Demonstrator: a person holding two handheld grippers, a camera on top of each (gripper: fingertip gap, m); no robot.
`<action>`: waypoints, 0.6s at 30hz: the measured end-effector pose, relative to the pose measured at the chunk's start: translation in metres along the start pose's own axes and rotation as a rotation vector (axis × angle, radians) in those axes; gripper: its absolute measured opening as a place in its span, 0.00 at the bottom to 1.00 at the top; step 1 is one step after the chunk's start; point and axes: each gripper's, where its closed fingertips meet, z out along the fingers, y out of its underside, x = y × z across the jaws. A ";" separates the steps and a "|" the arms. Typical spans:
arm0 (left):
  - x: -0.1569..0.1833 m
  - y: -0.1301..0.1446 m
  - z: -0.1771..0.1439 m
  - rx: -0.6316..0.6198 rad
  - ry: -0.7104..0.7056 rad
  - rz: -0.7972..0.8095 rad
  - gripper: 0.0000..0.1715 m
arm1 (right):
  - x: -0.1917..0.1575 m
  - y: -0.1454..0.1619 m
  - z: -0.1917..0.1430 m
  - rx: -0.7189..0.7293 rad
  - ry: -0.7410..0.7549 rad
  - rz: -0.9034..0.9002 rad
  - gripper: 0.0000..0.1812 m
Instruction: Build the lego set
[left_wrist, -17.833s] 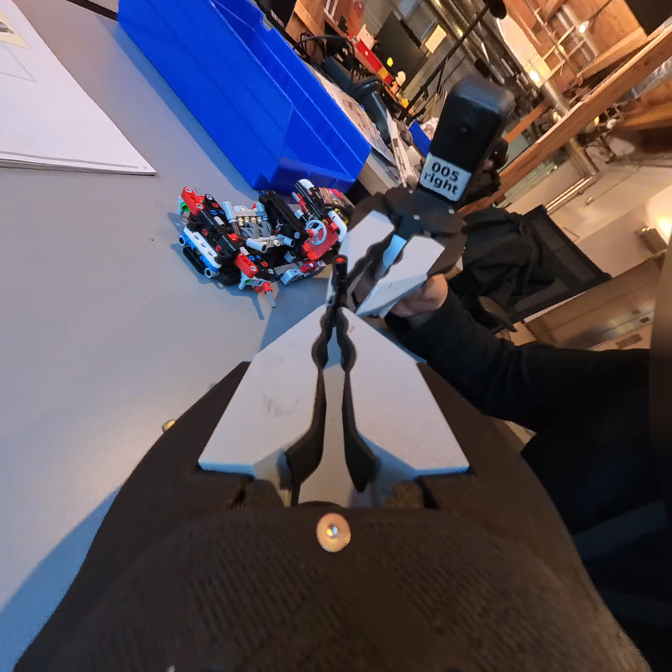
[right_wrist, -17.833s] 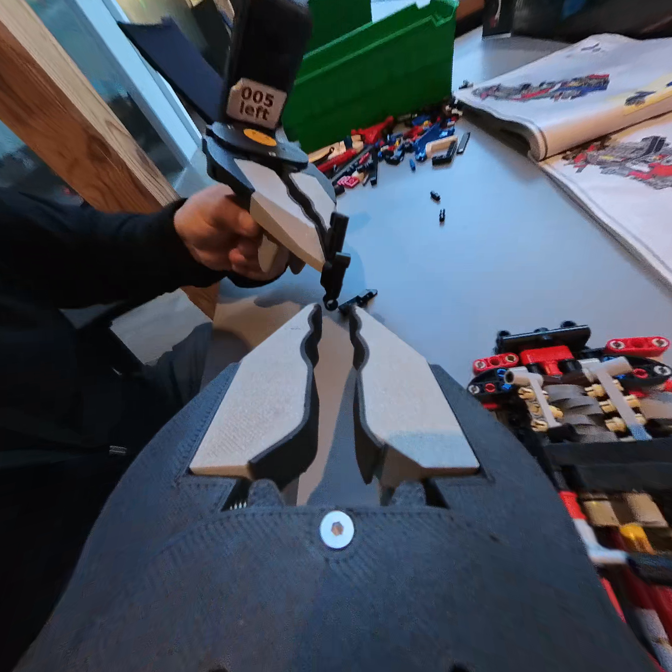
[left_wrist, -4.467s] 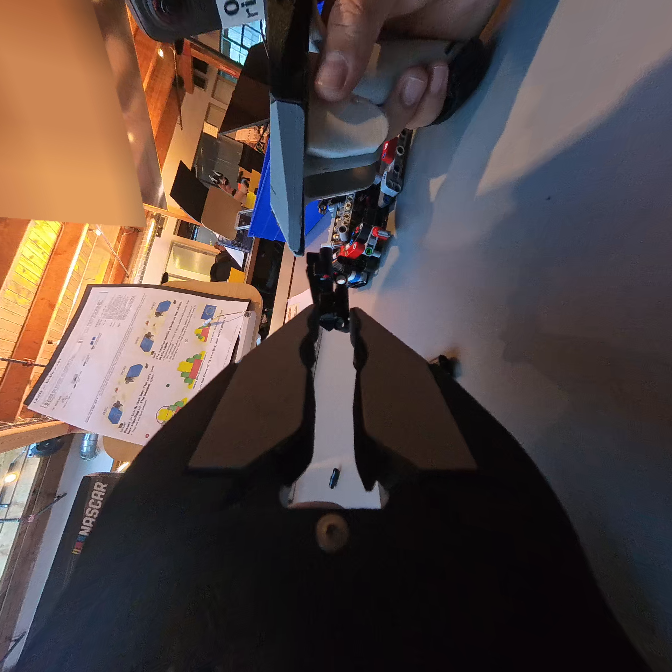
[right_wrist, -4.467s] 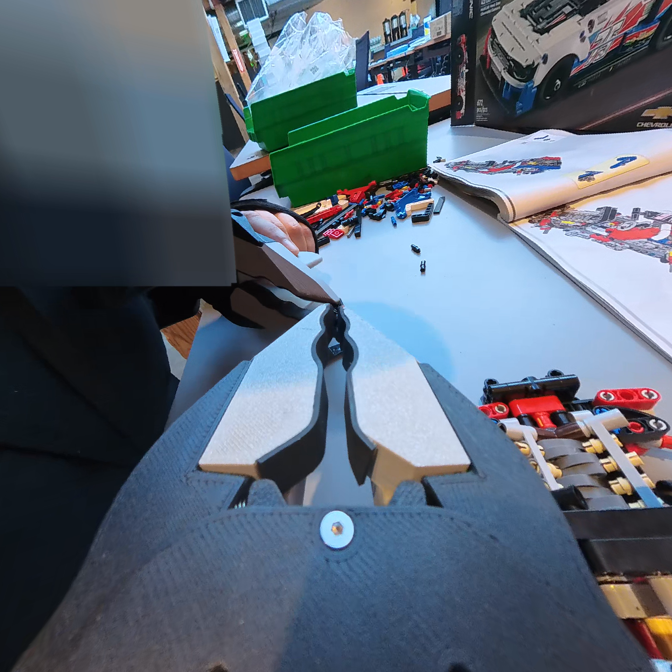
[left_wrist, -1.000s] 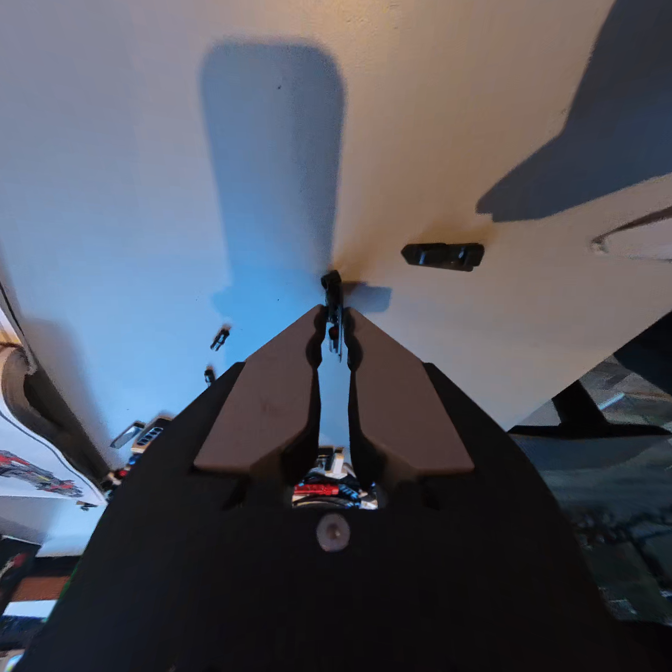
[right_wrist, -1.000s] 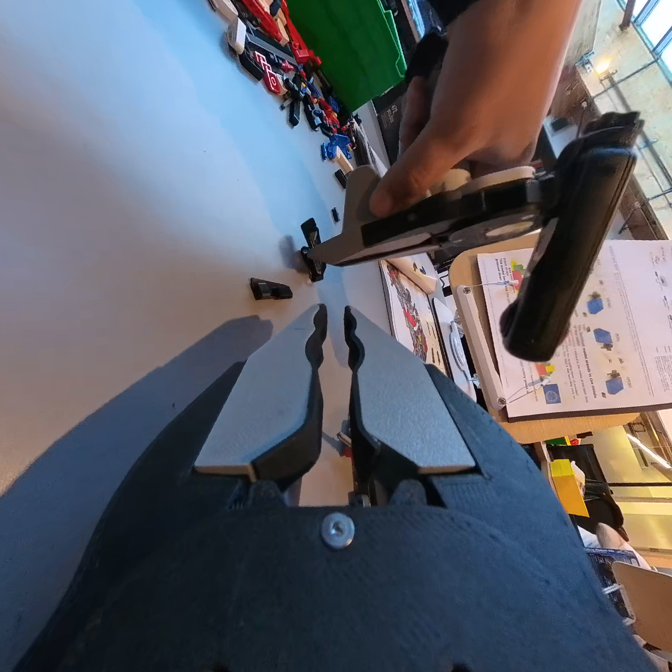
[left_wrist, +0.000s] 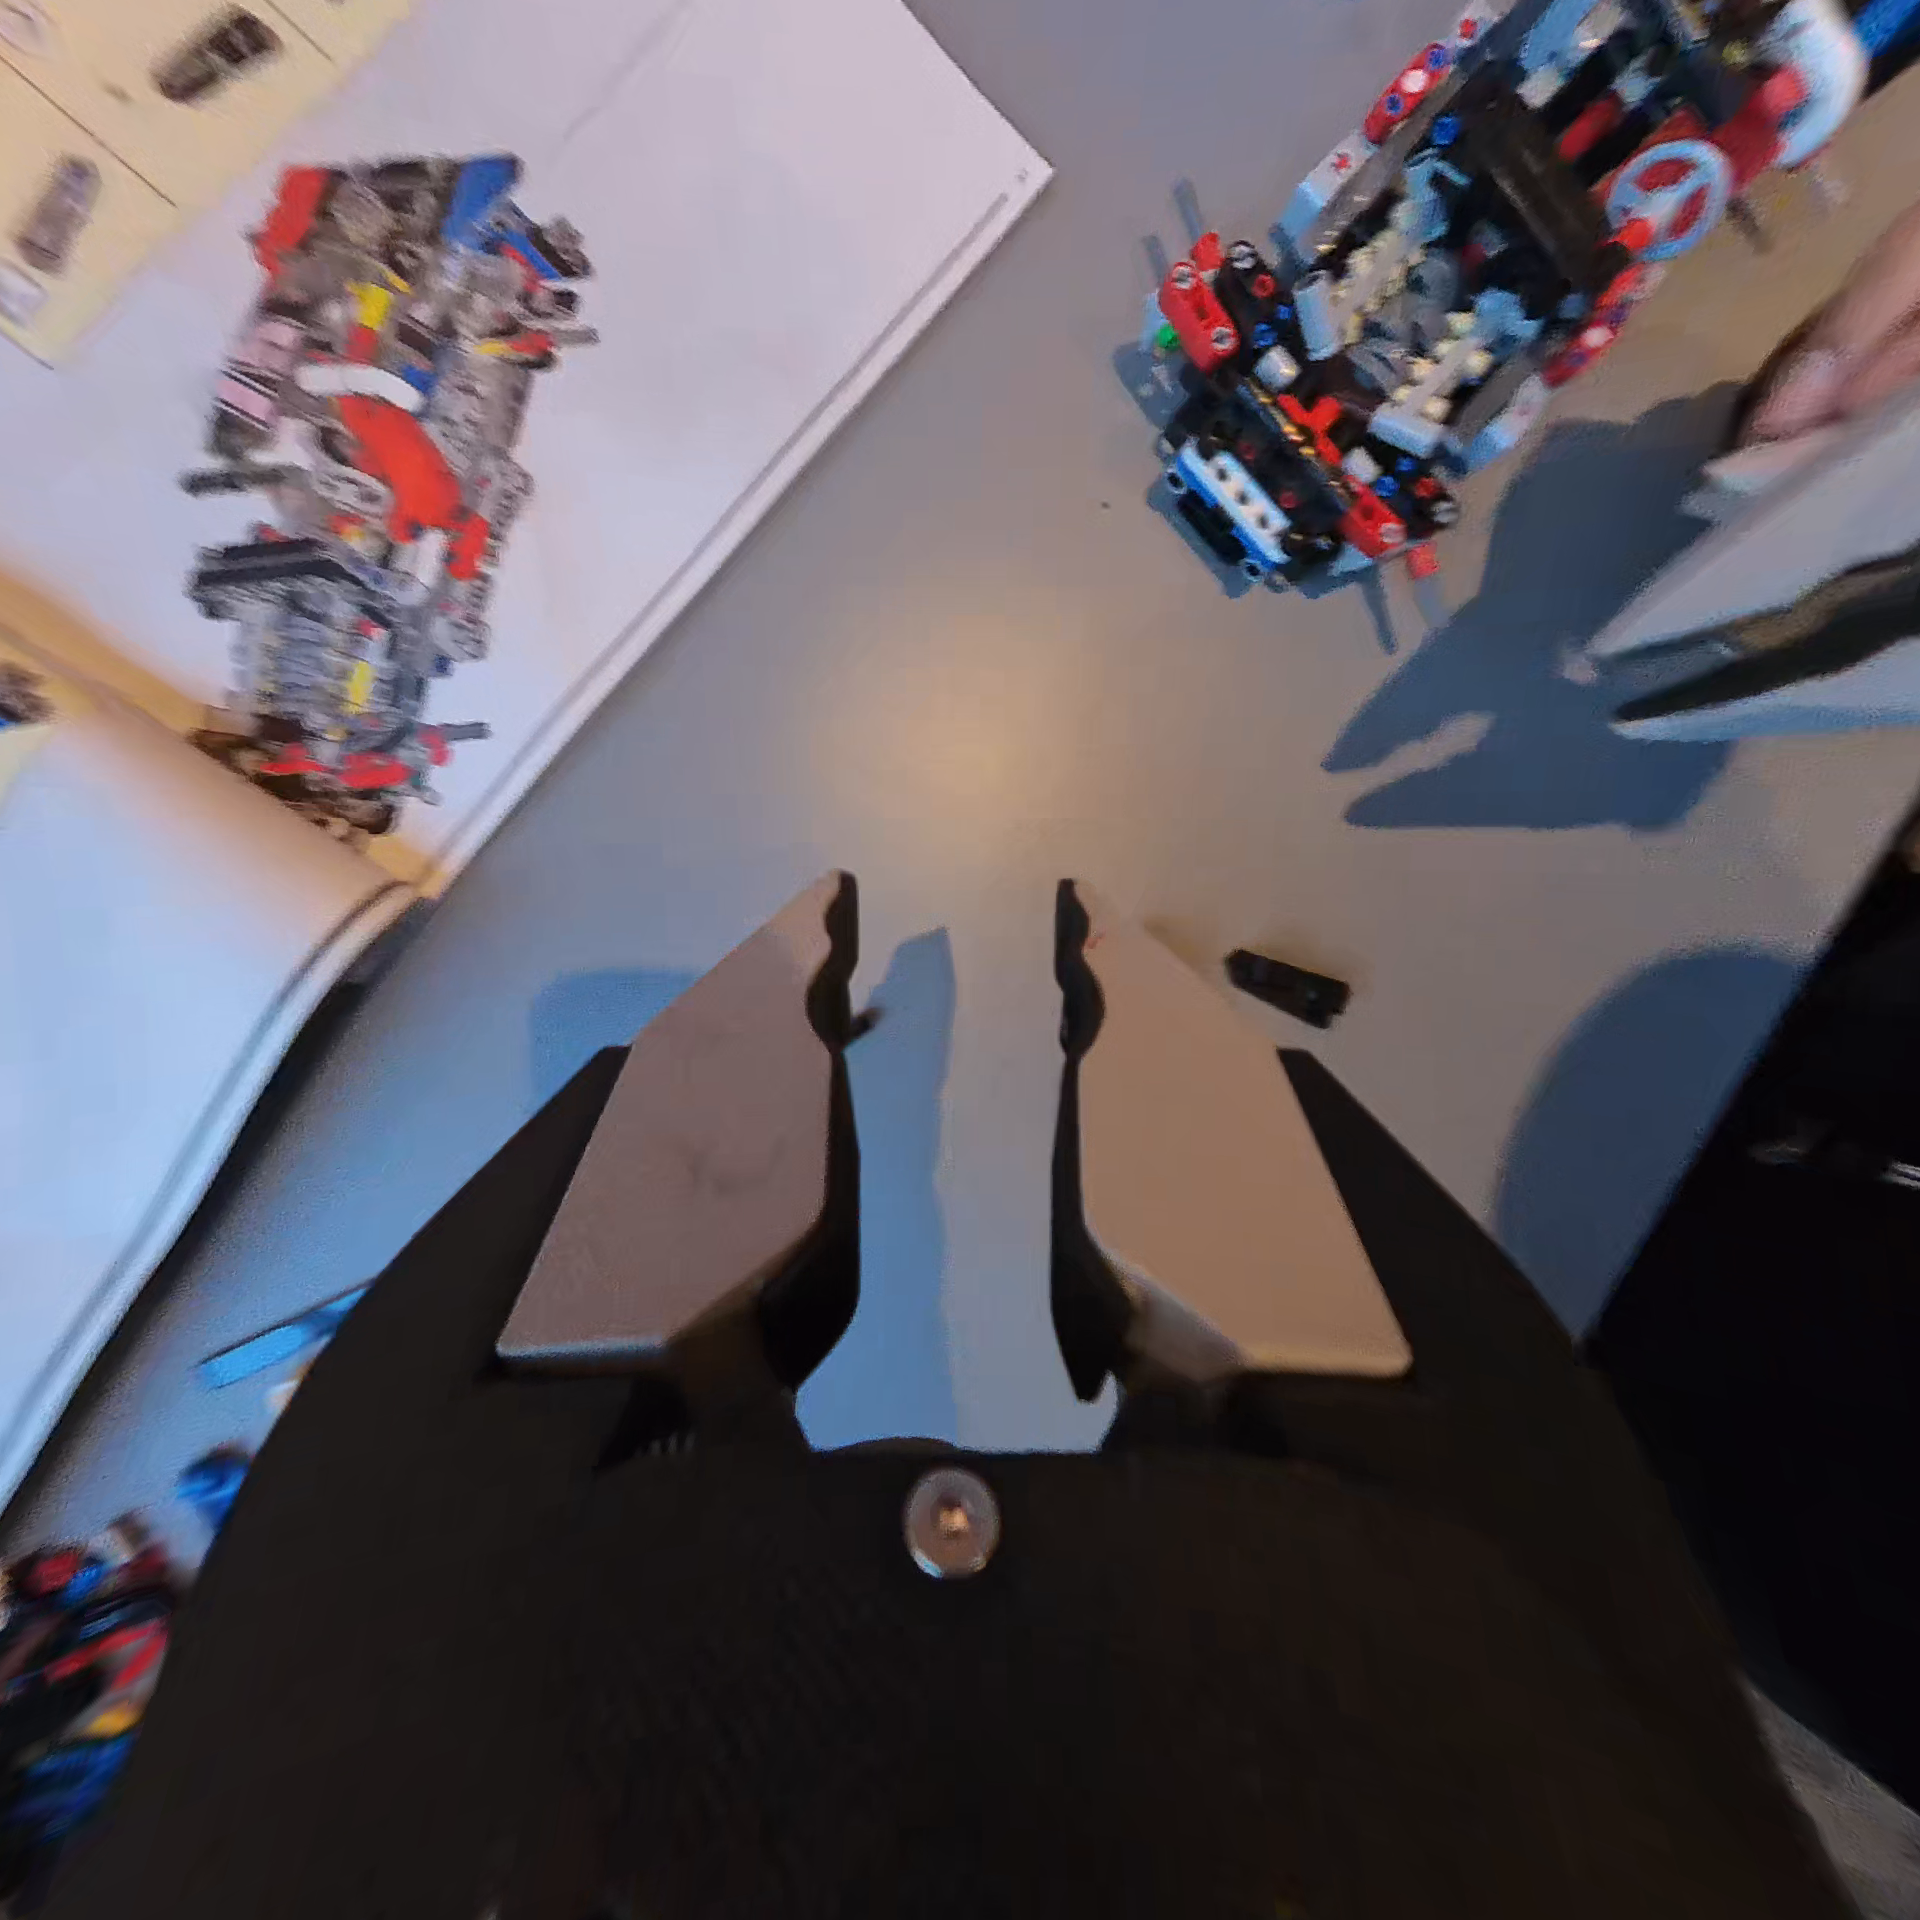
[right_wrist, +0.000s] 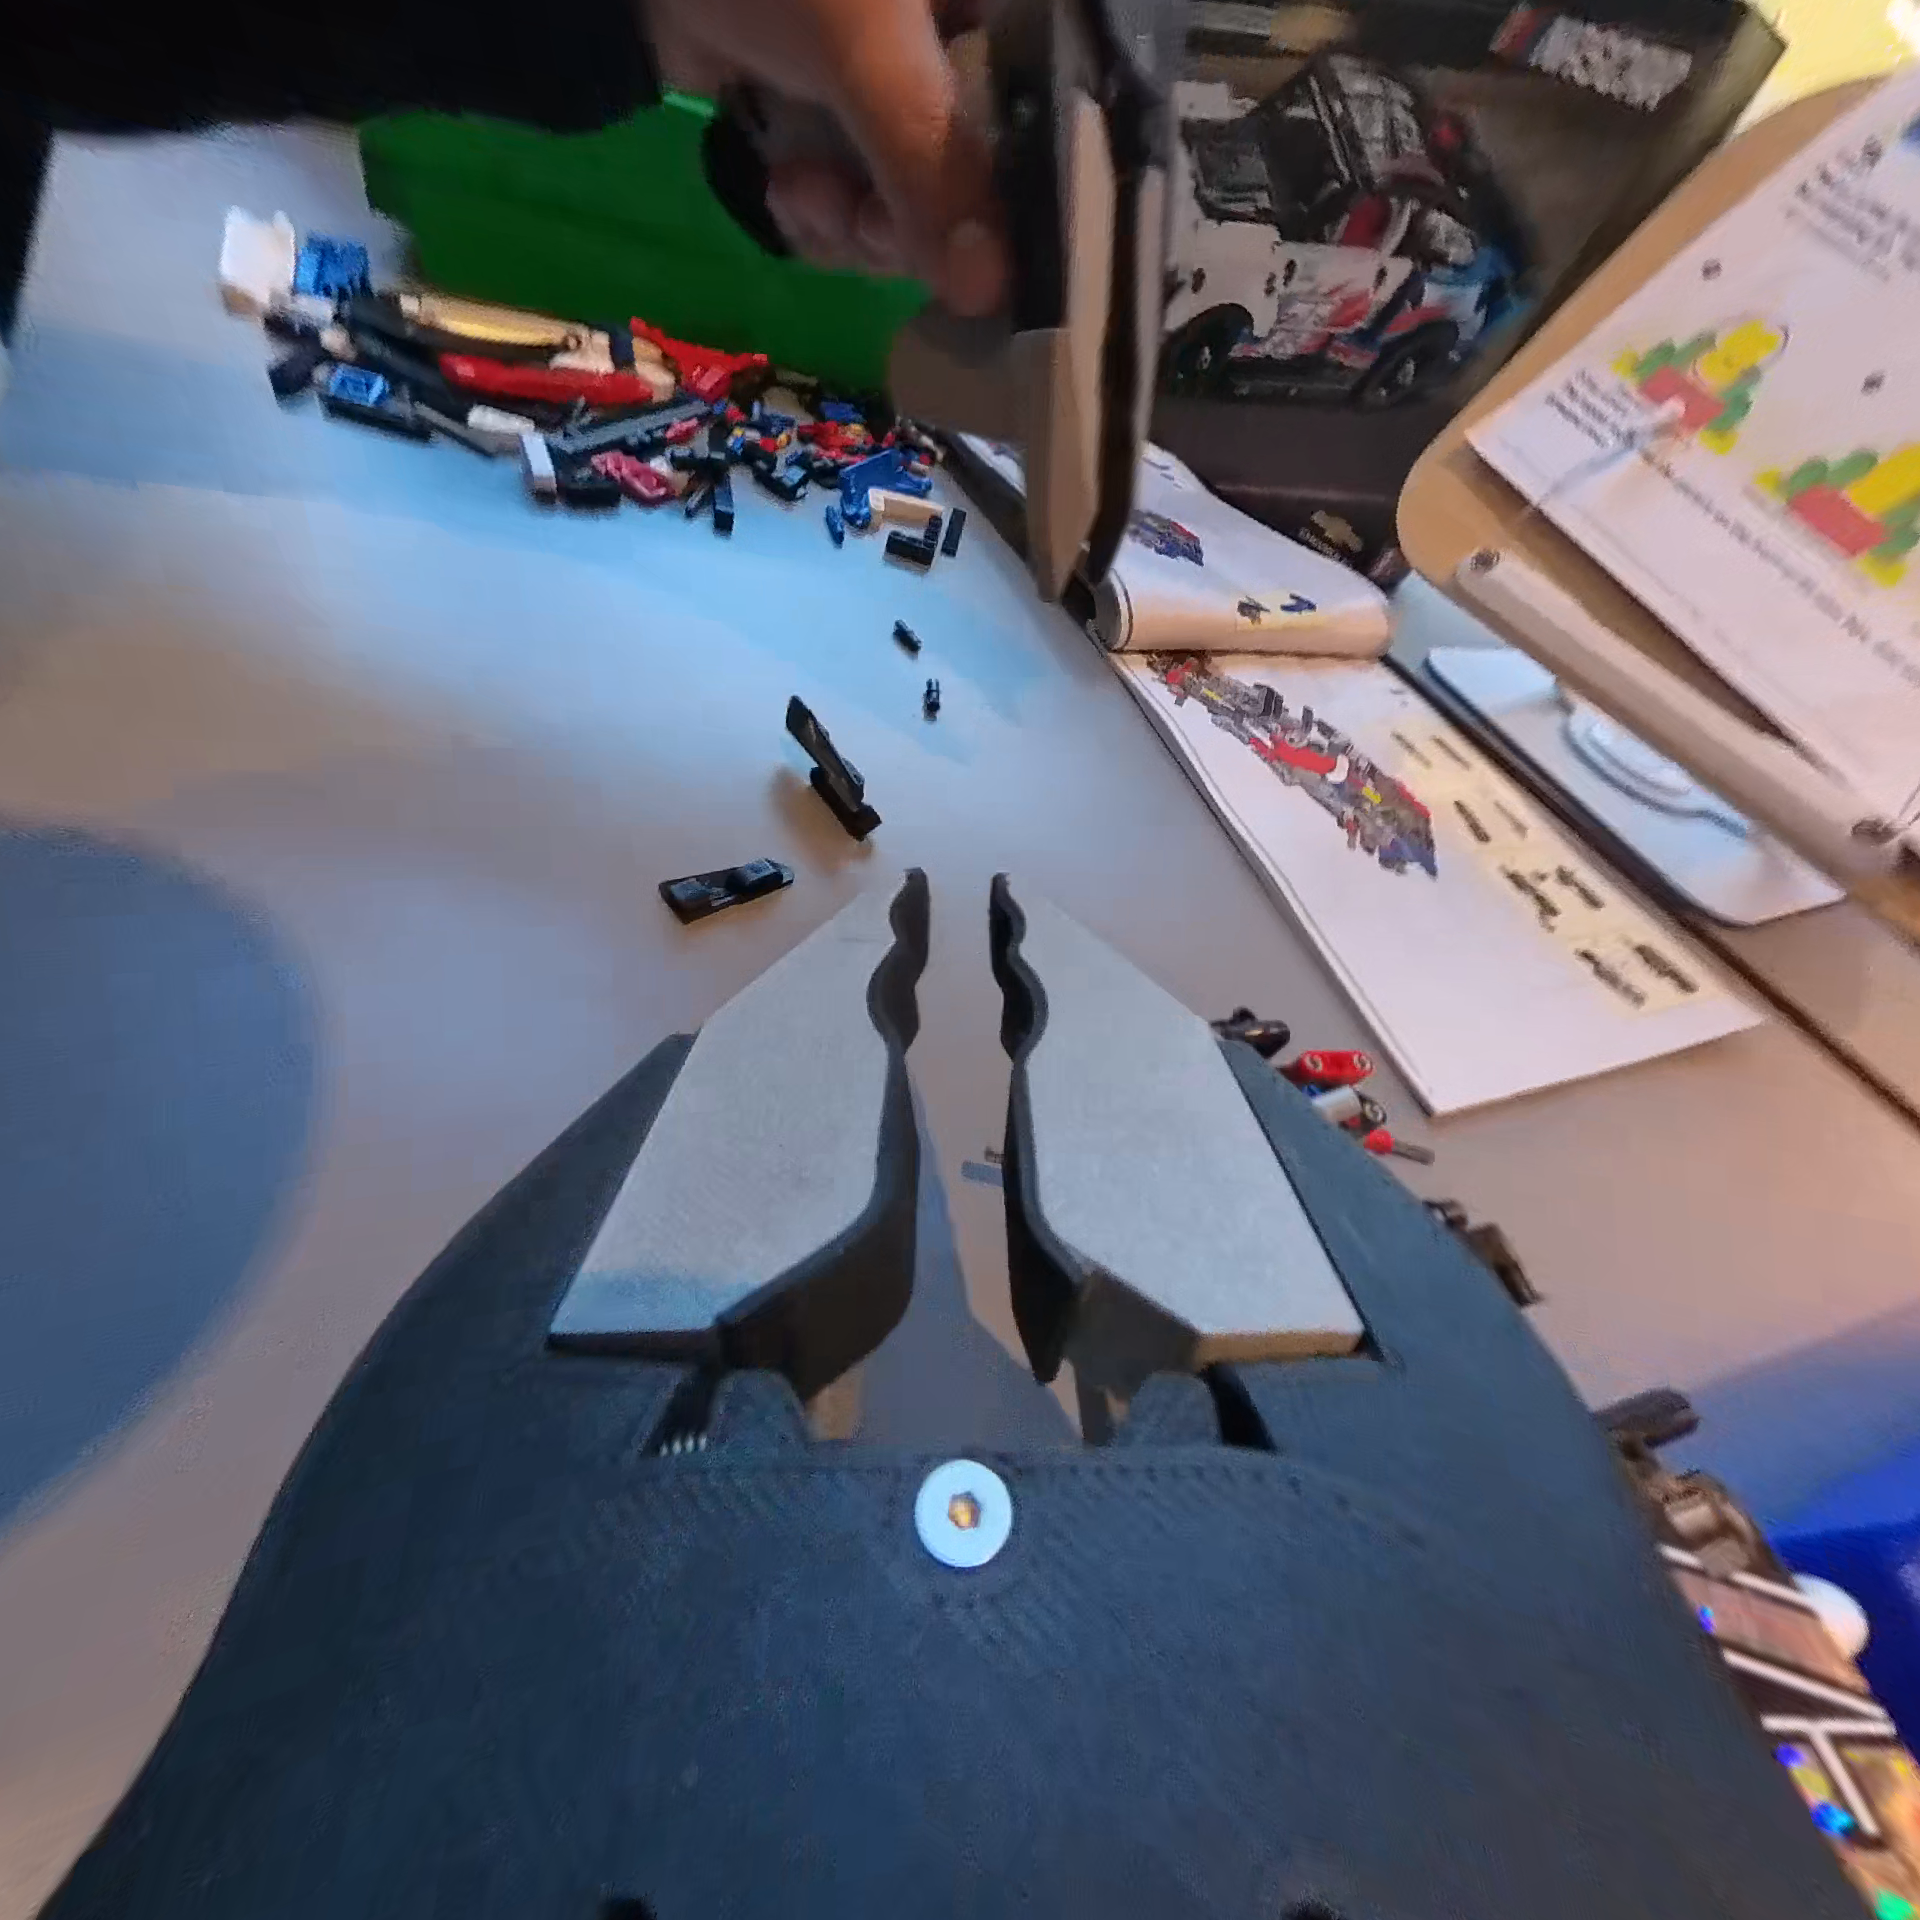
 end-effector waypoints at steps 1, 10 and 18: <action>0.008 0.004 0.000 0.003 0.038 -0.005 0.21 | 0.003 -0.001 -0.002 0.010 -0.007 0.039 0.05; 0.056 0.060 0.024 -0.098 0.058 0.228 0.18 | -0.008 -0.005 -0.002 0.040 -0.086 0.089 0.05; 0.054 0.054 0.045 -0.118 0.054 0.321 0.00 | -0.017 -0.001 0.001 0.020 -0.117 0.059 0.04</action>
